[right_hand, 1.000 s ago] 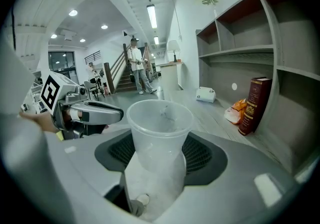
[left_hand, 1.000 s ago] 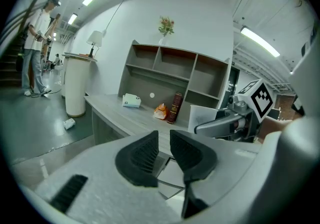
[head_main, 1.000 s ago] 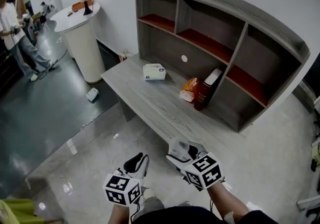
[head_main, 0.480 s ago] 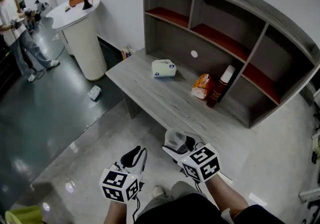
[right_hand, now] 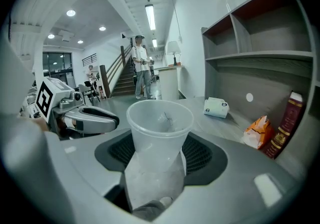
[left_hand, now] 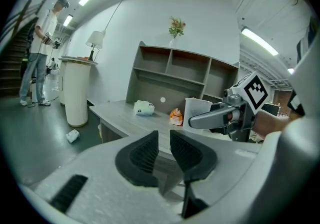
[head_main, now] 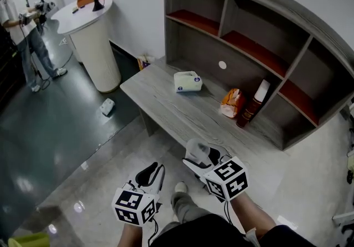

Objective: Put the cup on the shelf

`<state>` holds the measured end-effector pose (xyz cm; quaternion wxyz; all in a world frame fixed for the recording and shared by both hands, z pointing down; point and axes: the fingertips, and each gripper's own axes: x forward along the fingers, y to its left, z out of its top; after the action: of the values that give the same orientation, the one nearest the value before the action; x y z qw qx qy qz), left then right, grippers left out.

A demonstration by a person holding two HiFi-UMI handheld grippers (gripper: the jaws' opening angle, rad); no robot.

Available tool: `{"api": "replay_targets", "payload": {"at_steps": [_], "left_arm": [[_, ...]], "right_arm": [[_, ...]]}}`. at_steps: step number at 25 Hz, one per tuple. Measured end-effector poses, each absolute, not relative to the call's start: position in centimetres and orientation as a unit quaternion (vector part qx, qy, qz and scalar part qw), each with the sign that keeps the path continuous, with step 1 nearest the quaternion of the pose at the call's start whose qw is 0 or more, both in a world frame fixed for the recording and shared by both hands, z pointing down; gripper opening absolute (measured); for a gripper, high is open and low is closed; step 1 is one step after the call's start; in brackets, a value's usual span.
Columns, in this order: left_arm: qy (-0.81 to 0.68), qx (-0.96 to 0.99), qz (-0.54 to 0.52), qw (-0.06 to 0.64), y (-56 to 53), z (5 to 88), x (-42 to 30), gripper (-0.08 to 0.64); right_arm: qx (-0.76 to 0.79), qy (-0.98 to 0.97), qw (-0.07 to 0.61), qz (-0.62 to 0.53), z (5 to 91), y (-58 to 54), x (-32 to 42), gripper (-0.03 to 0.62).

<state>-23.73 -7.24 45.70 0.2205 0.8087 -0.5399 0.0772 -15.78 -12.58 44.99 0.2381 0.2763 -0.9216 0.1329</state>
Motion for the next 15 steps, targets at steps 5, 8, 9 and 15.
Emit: {"api": "replay_targets", "payload": {"at_steps": [5,8,9,15], "left_arm": [[-0.536,0.814,0.078,0.209,-11.2,45.1,-24.7,0.072],[-0.529,0.820,0.080,0.202,-14.2,44.4,-25.2,0.072],[-0.525,0.824,0.081,0.199,-15.3,44.0,-25.2,0.072],[-0.500,0.840,0.084,0.194,-20.4,42.5,-24.6,0.072]], "right_arm": [[0.279,-0.921,0.232,0.139,44.2,-16.6,-16.6,0.287],[0.278,-0.922,0.229,0.140,43.5,-18.8,-17.5,0.287],[0.278,-0.923,0.228,0.139,43.2,-19.6,-17.8,0.287],[0.281,-0.923,0.225,0.139,41.9,-23.6,-18.3,0.287]]}}
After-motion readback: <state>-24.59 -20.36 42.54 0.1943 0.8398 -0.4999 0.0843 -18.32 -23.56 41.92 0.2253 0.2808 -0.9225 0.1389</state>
